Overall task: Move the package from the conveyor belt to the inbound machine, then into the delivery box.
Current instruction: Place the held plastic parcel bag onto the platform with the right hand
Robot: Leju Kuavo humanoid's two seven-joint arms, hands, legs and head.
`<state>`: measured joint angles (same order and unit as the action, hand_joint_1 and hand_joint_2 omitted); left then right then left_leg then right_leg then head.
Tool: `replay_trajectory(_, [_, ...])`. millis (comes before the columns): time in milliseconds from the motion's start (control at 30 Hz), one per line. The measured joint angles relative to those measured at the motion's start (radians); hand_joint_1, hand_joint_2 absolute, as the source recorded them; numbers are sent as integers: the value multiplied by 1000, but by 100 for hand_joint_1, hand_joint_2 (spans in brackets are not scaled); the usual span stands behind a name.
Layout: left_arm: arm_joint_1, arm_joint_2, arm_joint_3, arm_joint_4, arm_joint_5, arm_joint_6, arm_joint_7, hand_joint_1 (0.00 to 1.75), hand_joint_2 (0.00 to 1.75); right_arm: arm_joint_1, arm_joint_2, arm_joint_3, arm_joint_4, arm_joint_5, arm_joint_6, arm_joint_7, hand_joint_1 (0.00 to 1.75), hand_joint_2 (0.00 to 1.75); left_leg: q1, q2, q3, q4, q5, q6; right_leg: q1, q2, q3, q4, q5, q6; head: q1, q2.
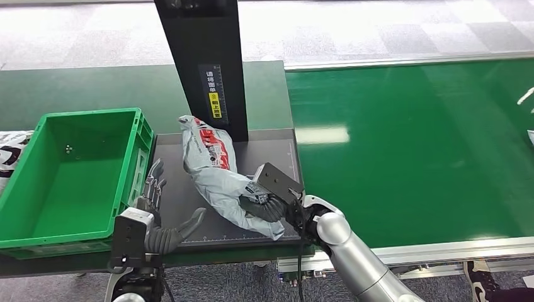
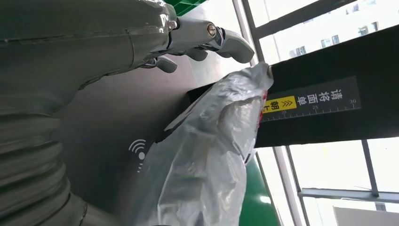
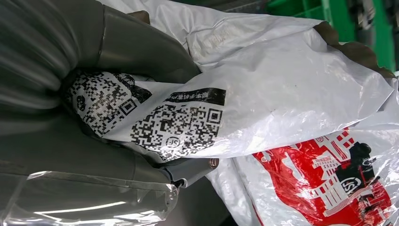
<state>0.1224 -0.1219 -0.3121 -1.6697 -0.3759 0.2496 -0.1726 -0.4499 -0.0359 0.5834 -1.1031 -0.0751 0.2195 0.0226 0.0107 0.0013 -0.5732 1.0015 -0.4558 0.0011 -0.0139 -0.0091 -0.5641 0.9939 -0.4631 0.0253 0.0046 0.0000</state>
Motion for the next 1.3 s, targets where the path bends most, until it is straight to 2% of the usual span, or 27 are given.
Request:
replay_trajectory(67, [2, 1, -4, 0, 1, 7, 1, 0, 175, -18, -5, 7, 37, -12, -10, 8, 0, 175, 0, 0, 0, 0, 0, 0, 0, 0, 0, 0, 0, 0, 0, 0])
replay_trajectory(300, [12, 4, -10, 0, 2, 25, 6, 0, 175, -73, -14, 28, 128, -5, -75, 16, 0, 175, 0, 0, 0, 0, 0, 0, 0, 0, 0, 0, 0, 0, 0, 0])
replay_trajectory(600, [16, 8, -11, 0, 3, 27, 6, 0, 175, -97, -24, 32, 170, -8, -81, 14, 0, 175, 0, 0, 0, 0, 0, 0, 0, 0, 0, 0, 0, 0, 0, 0])
replay_trajectory(733, [16, 10, -11, 0, 0, 41, -2, 0, 175, -95, -33, 27, 165, -67, -66, -41, 0, 175, 0, 0, 0, 0, 0, 0, 0, 0, 0, 0, 0, 0, 0, 0])
replay_trajectory(900, [9, 22, 13, -29, -24, 111, -56, 0, 175, -61, -55, -32, 52, -195, -85, -149, 0, 175, 0, 0, 0, 0, 0, 0, 0, 0, -1, 0, 0, 0, 0, 0])
replay_trajectory(1167, [11, 66, 101, -152, -66, 191, -126, 0, 175, 88, -72, -185, -180, -228, -118, -212, 0, 175, 0, 0, -1, 0, 0, 0, 0, 0, -1, 0, 0, 0, 0, 0])
replay_trajectory(1300, [31, 76, 125, -222, -133, 215, -125, 0, 175, 127, -63, -256, -255, -232, -121, -219, 0, 175, 0, 0, -1, 0, 0, 0, 0, 0, -1, 0, 0, 0, 0, 0])
